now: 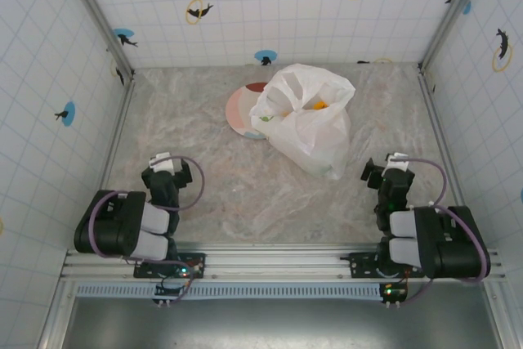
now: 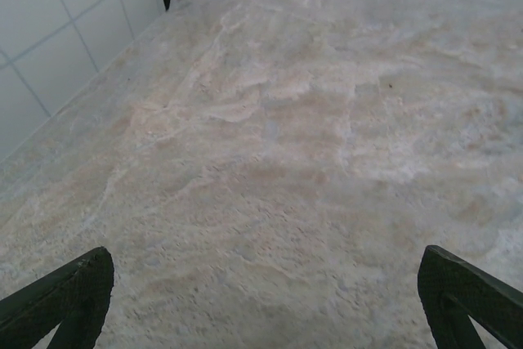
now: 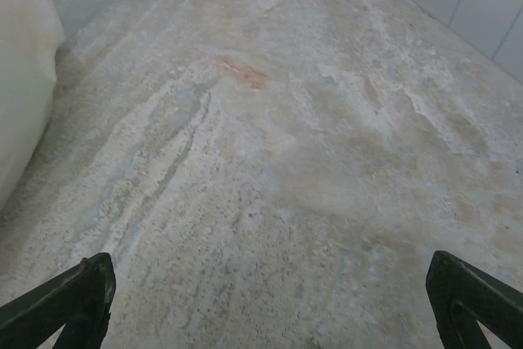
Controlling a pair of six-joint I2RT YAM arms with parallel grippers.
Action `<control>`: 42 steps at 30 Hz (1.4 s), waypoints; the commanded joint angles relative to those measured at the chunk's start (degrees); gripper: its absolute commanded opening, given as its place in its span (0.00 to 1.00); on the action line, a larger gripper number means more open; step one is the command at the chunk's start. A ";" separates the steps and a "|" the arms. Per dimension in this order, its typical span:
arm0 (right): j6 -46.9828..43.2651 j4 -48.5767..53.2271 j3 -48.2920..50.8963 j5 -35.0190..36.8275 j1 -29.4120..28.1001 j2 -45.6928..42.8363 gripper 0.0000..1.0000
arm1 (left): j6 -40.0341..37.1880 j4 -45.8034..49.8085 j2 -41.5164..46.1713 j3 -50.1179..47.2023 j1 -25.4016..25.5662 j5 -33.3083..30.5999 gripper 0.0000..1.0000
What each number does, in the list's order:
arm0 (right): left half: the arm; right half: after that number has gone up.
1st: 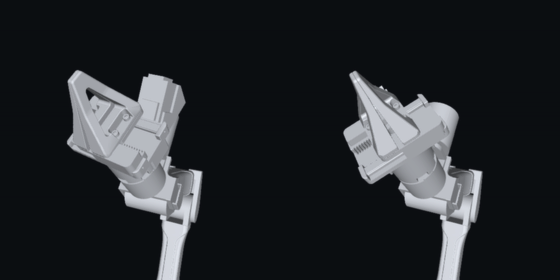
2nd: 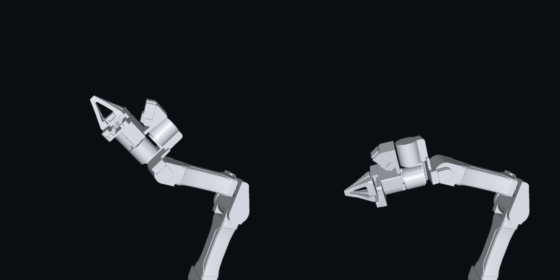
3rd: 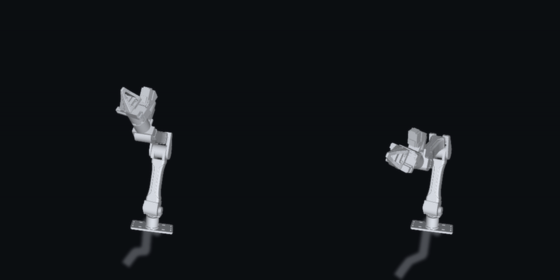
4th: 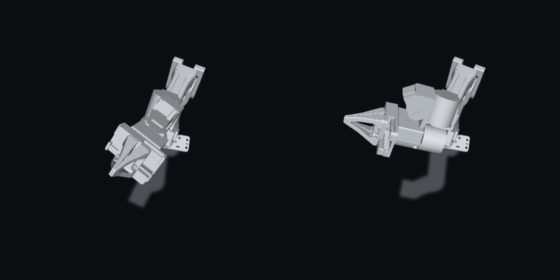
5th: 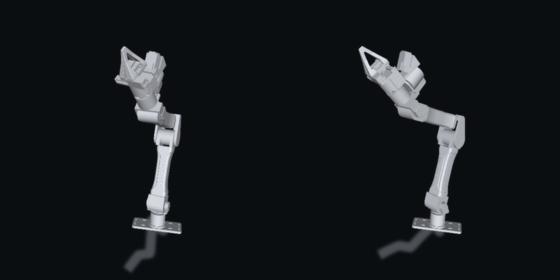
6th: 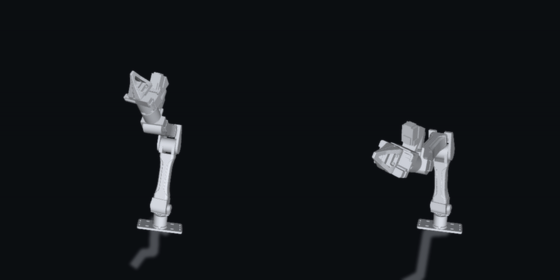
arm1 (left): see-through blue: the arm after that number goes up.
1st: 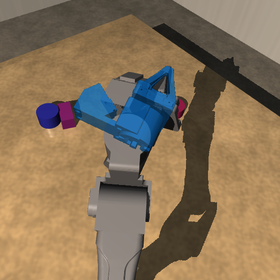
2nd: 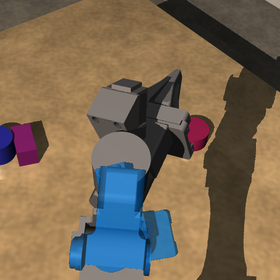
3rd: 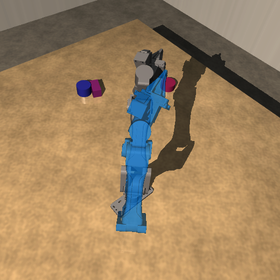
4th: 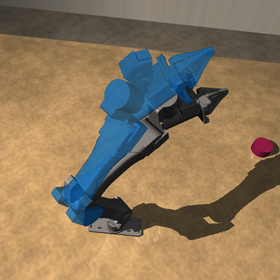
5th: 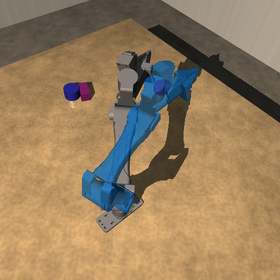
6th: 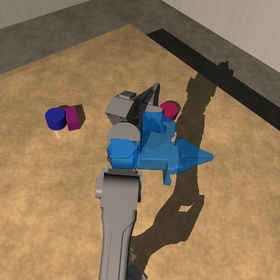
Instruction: Place the fruits into the plastic bag
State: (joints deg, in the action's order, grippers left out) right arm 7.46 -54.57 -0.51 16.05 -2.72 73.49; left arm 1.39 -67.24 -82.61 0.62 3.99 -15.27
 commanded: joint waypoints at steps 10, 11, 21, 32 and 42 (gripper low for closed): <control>-1.33 -19.23 1.52 -6.60 1.32 13.21 1.00 | 1.69 -7.06 -4.23 -1.02 -3.99 9.63 0.98; -2.09 -16.40 0.54 -6.30 0.73 12.85 1.00 | 1.75 -6.93 -4.07 -1.03 -3.99 9.65 0.98; -2.72 -18.68 1.07 -4.61 -0.35 13.51 1.00 | 1.61 -7.18 -4.05 -1.10 -3.99 9.47 0.98; -2.72 -18.14 0.98 -4.67 -0.34 13.34 1.00 | 1.67 -7.11 -4.10 -1.05 -3.94 9.58 0.98; -2.72 -18.17 0.95 -4.70 -0.36 13.34 1.00 | 1.74 -6.81 -4.32 -0.83 -3.99 9.75 0.98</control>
State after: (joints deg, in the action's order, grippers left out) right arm 5.30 -70.89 -0.34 10.70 -2.68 87.09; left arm 1.96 -72.73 -86.63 0.43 0.32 -6.59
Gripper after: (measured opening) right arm 0.999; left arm 0.978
